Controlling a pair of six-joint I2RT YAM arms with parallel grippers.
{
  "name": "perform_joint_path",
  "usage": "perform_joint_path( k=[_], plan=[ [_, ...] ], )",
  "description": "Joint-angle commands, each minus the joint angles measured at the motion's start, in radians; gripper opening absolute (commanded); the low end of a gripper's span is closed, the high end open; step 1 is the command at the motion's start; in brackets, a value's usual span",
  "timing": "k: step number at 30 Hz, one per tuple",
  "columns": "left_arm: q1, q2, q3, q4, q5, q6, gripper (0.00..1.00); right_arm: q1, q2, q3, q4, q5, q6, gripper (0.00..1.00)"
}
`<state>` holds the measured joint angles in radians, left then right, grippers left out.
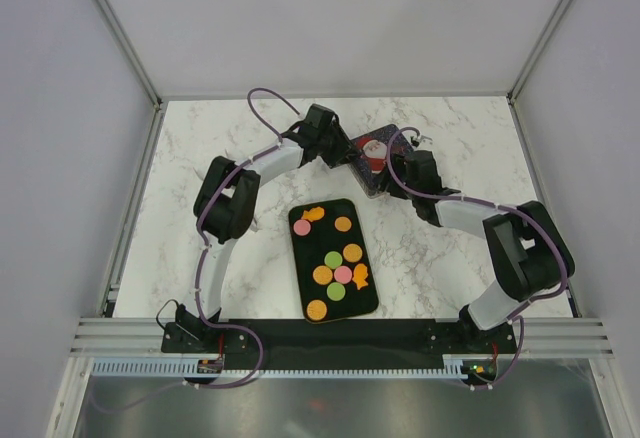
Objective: Pack the cookies
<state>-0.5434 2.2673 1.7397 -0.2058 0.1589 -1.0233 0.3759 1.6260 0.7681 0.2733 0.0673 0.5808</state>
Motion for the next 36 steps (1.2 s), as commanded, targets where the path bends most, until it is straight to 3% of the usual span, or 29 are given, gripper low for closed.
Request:
perform_joint_path(
  k=[1,9,13,23,27,30,32,36],
  plan=[
    [-0.012,0.061,-0.002,-0.07,0.017,0.051,0.51,0.055,0.028,-0.035,-0.235,-0.126,-0.056,0.55],
    [0.003,0.038,0.003,-0.072,0.007,0.094,0.5,0.055,-0.073,0.059,-0.315,-0.129,-0.058,0.57],
    [0.007,0.018,0.011,-0.072,0.002,0.126,0.52,0.051,-0.117,0.115,-0.364,-0.112,-0.059,0.66],
    [0.04,-0.078,0.041,-0.07,-0.005,0.199,0.72,-0.029,-0.137,0.281,-0.408,-0.178,-0.075,0.71],
    [0.048,-0.161,0.04,-0.069,-0.042,0.241,0.81,-0.057,-0.158,0.312,-0.408,-0.204,-0.082,0.73],
    [0.046,-0.25,0.021,-0.072,-0.052,0.267,0.83,-0.069,-0.193,0.341,-0.408,-0.198,-0.091,0.82],
    [0.045,-0.334,-0.014,-0.072,-0.052,0.278,0.84,-0.077,-0.221,0.364,-0.408,-0.196,-0.096,0.98],
    [0.014,-0.524,-0.153,-0.069,-0.102,0.318,0.84,-0.084,-0.284,0.367,-0.408,-0.166,-0.108,0.98]
  ],
)
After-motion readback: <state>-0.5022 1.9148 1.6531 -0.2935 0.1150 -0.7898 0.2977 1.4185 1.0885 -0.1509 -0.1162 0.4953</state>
